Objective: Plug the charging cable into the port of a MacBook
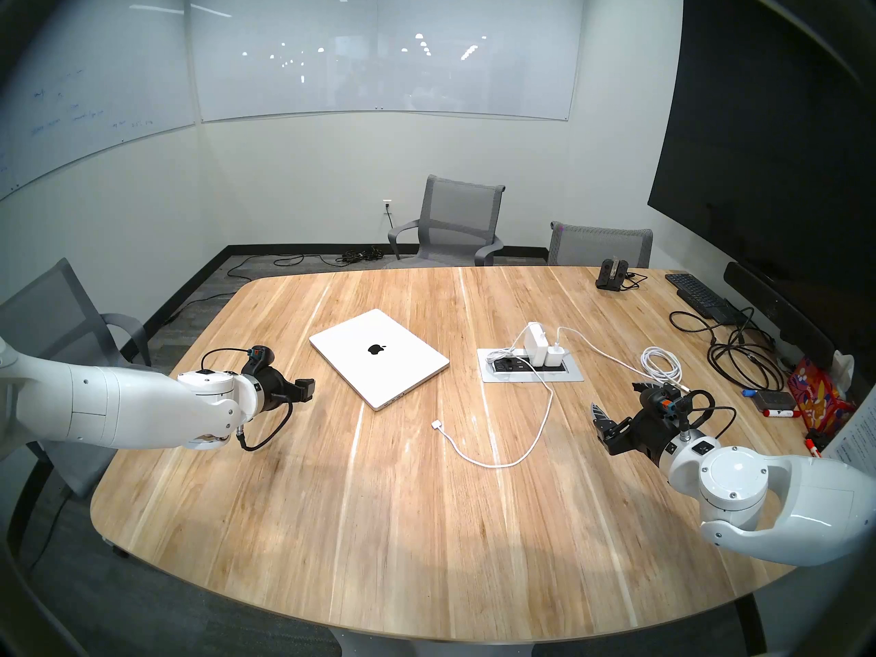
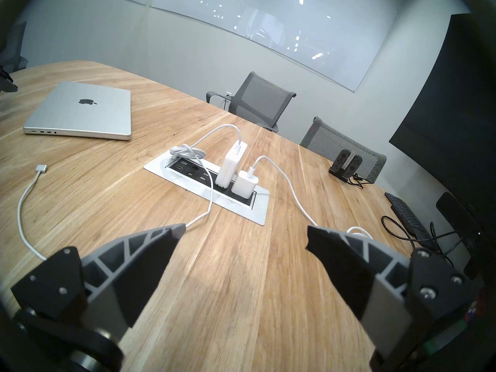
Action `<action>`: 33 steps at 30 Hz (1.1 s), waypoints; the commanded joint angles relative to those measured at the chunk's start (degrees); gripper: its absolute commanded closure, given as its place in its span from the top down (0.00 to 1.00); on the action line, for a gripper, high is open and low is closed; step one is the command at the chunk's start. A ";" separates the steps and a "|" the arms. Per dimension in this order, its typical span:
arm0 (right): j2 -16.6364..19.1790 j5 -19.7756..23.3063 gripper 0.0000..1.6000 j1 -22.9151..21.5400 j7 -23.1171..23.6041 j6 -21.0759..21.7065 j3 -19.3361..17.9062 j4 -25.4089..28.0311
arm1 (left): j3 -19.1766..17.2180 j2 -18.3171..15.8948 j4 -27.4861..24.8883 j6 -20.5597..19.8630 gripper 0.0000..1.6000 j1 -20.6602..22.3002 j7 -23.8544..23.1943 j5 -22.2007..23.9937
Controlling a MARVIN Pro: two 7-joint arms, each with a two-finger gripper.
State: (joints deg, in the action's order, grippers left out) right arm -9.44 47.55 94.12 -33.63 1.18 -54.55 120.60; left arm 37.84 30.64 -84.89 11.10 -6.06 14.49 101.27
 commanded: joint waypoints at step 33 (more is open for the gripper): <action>2.64 -4.74 1.00 4.27 12.79 -1.49 -1.68 2.42 | -0.51 0.11 0.02 0.16 1.00 0.79 0.00 0.08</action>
State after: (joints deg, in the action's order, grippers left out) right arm -7.86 45.23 96.70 -25.78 0.45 -54.85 121.55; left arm 37.96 30.65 -84.89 11.10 -6.06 14.48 101.34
